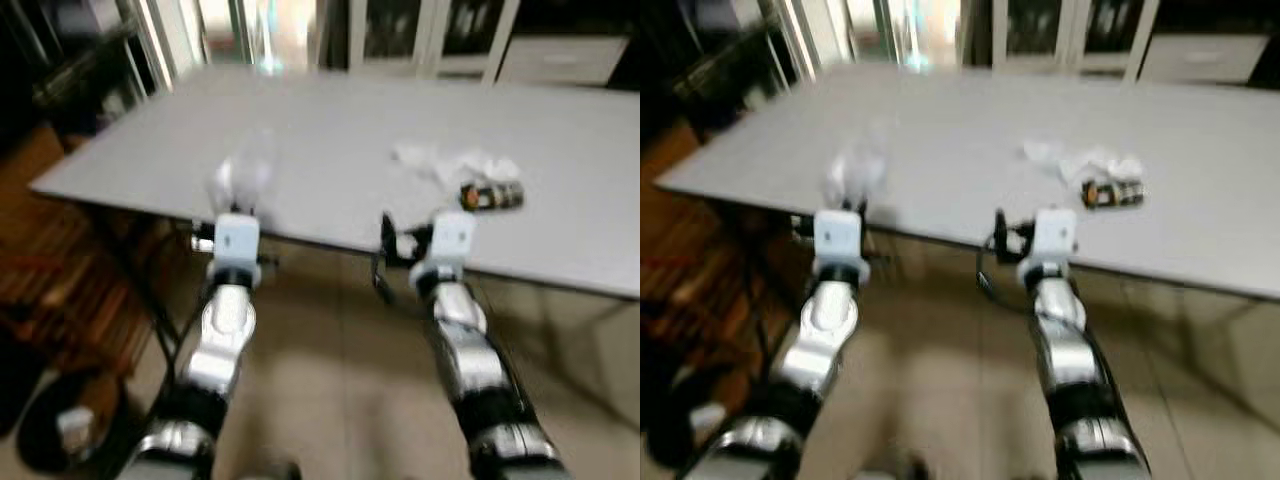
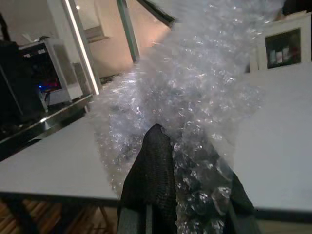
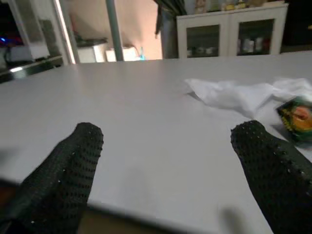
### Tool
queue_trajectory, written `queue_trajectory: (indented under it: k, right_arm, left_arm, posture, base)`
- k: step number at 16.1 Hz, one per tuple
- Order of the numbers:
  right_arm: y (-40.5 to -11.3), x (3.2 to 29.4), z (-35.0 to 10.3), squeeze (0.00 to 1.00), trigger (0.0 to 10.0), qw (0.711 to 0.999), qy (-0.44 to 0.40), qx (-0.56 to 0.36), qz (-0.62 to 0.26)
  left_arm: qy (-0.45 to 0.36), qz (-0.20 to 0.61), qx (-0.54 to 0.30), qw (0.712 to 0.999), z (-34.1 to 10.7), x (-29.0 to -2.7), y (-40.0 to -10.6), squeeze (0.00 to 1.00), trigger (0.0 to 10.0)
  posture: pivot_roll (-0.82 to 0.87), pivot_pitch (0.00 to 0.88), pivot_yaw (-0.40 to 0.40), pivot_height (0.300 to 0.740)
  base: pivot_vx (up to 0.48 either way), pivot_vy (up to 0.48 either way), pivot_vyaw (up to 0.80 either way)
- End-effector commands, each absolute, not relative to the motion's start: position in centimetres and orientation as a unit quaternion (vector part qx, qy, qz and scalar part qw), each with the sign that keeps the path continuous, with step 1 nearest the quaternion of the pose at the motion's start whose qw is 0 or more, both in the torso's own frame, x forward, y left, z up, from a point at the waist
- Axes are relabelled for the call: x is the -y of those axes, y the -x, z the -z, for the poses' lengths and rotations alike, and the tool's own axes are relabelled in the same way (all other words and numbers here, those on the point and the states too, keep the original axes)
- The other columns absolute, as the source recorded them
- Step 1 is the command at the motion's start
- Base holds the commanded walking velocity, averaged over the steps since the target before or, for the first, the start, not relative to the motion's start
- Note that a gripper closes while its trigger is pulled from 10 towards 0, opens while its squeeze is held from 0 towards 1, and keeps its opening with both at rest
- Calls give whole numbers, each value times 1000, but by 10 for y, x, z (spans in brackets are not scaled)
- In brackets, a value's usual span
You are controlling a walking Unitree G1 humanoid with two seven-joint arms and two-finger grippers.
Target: Picking trash to rubbish bin
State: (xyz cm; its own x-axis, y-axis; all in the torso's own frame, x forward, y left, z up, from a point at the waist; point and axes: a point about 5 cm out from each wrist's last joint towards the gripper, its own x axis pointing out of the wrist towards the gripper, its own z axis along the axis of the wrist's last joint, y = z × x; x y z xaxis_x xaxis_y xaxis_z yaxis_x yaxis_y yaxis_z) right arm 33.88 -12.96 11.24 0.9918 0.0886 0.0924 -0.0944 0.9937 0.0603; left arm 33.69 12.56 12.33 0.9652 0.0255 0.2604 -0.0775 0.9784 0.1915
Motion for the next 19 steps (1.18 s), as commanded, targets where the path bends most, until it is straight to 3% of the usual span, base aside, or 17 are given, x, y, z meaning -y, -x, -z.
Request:
queue_trajectory:
  k: [1, 5, 12, 19]
  right_arm:
    - [-340, 130, -115, 0, 10000, 997, -33, 45, -44]
    - [-341, 129, -114, 0, 10000, 998, -30, 43, -45]
    - [-341, 127, -115, 0, 10000, 997, -26, 43, -50]
    - [-341, 123, -112, 0, 10000, 998, -19, 36, -57]
  left_arm:
    - [-105, -19, 135, 985, -128, -123, -340, 0, 10000]
    - [-105, -18, 135, 985, -129, -124, -340, 0, 10000]
    - [-113, -25, 125, 985, -128, -127, -342, 0, 10000]
    - [-111, -23, 122, 986, -127, -128, -343, 0, 10000]
  posture:
    - [-81, 39, 51, 740]
    - [-78, 41, 52, 740]
    - [-74, 41, 58, 740]
    - [-69, 35, 64, 740]
  base:
    - [-270, 0, 0]
    - [-261, 0, 0]
    - [0, 0, 0]
    - [0, 0, 800]
